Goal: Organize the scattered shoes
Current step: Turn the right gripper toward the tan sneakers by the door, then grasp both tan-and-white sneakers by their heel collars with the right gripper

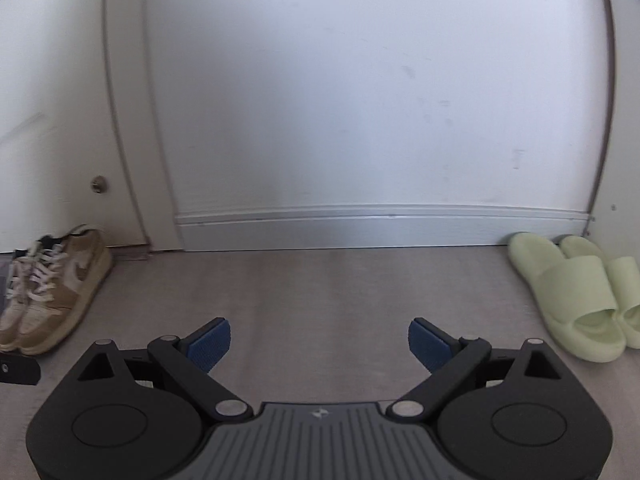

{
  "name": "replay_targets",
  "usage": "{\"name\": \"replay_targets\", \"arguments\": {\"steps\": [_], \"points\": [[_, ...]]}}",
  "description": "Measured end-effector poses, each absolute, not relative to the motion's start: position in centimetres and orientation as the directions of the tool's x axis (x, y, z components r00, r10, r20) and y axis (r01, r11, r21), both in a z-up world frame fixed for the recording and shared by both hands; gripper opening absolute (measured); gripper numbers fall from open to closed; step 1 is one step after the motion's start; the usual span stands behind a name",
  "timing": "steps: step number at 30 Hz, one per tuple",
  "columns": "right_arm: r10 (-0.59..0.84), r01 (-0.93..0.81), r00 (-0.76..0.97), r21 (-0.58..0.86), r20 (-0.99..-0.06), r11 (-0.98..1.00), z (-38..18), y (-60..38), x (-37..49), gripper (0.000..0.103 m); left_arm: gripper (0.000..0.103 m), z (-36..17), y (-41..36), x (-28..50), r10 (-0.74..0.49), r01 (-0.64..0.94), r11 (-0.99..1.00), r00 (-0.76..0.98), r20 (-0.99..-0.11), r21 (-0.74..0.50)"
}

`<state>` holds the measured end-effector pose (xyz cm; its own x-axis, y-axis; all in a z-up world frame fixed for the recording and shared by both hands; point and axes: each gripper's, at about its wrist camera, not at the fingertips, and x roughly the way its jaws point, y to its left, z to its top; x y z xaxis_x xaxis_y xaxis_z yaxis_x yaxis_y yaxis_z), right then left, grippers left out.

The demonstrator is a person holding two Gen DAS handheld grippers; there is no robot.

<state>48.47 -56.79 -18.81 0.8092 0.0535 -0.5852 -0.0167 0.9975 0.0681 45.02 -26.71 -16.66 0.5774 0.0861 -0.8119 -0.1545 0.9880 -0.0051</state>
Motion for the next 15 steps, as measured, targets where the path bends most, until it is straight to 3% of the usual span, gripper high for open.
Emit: {"name": "replay_targets", "arguments": {"steps": [3,9,15], "points": [[0.154,-0.106,0.796,0.115,-0.586,0.988,-17.0,-51.4,49.3,0.096,0.091,-15.7,-21.4,44.8,0.163,-0.254,0.967,0.575,-0.802,0.015],[0.287,-0.248,0.774,0.148,-0.565,0.957,-13.4,-41.5,53.0,0.096,0.091,-15.2,-14.0,48.2,0.206,-0.368,0.930,0.565,-0.799,-0.021],[0.354,-0.332,0.732,0.148,-0.582,0.932,-14.3,-32.5,58.7,0.096,0.091,-17.7,-9.4,52.5,0.282,-0.458,0.889,0.544,-0.790,0.002]]}}
